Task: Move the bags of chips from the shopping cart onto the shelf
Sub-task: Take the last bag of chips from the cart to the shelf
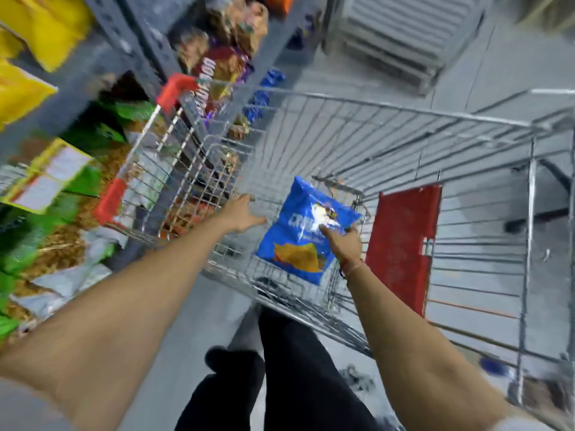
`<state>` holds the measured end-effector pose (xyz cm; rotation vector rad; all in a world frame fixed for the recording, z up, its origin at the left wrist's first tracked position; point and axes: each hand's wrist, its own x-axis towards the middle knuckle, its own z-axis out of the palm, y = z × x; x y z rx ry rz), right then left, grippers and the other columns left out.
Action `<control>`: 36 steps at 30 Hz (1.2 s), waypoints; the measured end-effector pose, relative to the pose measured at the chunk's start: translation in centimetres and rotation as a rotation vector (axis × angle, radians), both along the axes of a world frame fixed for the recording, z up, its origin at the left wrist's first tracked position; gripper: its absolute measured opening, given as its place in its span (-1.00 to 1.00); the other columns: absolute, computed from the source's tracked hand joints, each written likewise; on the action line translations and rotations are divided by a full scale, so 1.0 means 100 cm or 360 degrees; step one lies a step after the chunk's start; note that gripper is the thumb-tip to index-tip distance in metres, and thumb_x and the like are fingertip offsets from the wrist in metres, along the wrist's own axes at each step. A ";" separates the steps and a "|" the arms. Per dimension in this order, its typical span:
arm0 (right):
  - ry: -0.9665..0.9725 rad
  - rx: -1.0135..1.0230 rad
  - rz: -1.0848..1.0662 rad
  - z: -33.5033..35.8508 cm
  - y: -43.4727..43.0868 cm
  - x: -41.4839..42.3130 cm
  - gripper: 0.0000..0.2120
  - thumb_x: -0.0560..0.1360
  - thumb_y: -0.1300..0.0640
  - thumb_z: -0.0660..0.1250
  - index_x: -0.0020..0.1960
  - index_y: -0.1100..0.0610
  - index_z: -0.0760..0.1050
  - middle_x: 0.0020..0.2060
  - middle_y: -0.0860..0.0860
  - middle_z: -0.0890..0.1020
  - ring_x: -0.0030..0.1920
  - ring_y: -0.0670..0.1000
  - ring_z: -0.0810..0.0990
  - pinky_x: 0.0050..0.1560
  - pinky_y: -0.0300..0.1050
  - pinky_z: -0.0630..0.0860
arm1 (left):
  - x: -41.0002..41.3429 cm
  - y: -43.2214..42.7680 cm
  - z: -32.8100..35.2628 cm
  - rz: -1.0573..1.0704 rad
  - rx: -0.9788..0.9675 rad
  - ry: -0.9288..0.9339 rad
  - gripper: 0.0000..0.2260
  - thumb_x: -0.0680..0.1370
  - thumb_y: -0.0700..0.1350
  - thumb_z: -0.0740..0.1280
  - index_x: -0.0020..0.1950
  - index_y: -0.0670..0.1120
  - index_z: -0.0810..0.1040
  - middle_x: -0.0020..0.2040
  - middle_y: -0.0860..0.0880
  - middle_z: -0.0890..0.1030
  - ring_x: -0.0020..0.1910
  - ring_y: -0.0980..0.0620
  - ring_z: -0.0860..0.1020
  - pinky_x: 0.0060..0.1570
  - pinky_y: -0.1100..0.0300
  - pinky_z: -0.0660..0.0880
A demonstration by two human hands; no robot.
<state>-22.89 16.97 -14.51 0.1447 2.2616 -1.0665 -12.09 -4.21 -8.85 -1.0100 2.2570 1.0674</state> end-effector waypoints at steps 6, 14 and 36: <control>-0.0420 -0.0136 -0.0289 -0.067 0.021 -0.002 -0.23 0.28 -0.18 0.54 0.26 0.34 0.49 0.18 0.21 0.60 0.12 0.09 0.60 -0.01 -0.06 0.49 | -0.021 0.026 -0.078 -0.0001 0.0321 -0.0275 0.03 0.31 0.23 0.46 0.53 -0.19 -0.03 0.53 -0.19 0.14 0.46 -0.17 0.21 0.40 -0.02 0.24; -0.0558 -0.0425 -0.0555 -0.103 0.008 -0.016 -0.54 0.48 0.20 0.42 0.32 0.34 0.45 0.28 0.20 0.55 0.12 0.04 0.57 0.12 -0.09 0.50 | -0.060 0.037 -0.128 0.0437 0.0652 -0.0132 0.13 0.18 0.24 0.54 0.52 -0.17 0.01 0.46 -0.12 0.32 0.38 -0.11 0.36 0.36 -0.03 0.32; -0.0347 -0.0898 -0.0075 0.063 -0.066 -0.035 -0.83 0.35 0.21 0.54 -0.10 0.07 0.63 -0.23 -0.06 0.74 -0.25 -0.07 0.73 -0.22 -0.17 0.62 | -0.027 -0.017 0.020 0.0788 0.0672 0.0545 -0.15 0.01 0.16 0.59 0.24 -0.10 0.50 0.14 -0.06 0.64 0.00 0.01 0.63 -0.02 0.12 0.57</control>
